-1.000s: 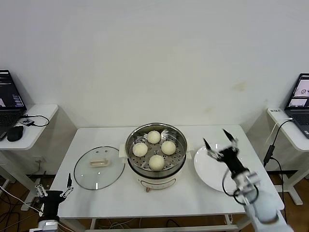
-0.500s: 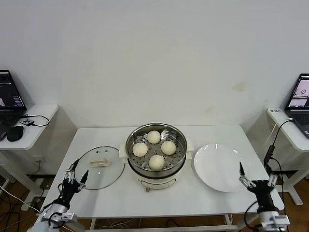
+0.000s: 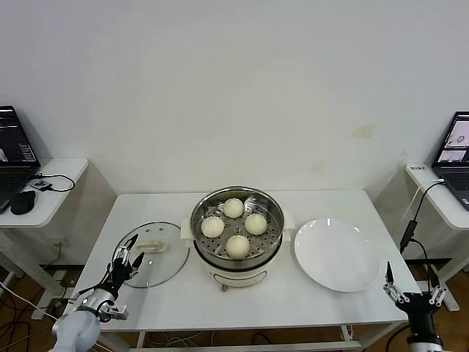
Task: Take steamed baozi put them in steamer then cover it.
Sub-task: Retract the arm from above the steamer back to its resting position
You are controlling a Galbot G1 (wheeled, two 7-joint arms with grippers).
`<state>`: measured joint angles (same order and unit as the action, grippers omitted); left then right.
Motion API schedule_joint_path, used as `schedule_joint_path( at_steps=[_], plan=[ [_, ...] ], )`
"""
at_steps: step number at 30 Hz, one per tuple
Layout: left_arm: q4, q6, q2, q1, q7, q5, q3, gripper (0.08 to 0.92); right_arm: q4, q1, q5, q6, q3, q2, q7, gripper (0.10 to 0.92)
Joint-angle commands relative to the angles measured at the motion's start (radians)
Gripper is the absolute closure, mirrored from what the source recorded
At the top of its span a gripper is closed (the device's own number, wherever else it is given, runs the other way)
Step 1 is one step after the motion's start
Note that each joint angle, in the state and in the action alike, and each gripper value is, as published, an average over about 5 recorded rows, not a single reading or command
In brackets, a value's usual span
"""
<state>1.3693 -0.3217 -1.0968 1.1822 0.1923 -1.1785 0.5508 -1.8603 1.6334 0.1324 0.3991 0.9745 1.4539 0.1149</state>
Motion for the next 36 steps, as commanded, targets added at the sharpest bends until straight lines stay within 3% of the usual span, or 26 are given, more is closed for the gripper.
schedule_joint_path(
  at_steps=[1,33,36],
  plan=[
    [-0.112,0.002,0.010,-0.109,-0.007,-0.063,-0.038,0.177,0.012,0.018,-0.021,0.021,0.018,0.026,-0.006,0.203],
    [-0.209,0.025,-0.023,-0.229,-0.020,-0.060,-0.088,0.177,0.060,0.020,-0.069,0.043,-0.005,0.031,-0.006,0.203],
    [-0.218,0.027,-0.026,-0.230,-0.020,-0.060,-0.092,0.208,0.064,0.019,-0.065,0.039,-0.017,0.032,-0.004,0.202]
  ],
)
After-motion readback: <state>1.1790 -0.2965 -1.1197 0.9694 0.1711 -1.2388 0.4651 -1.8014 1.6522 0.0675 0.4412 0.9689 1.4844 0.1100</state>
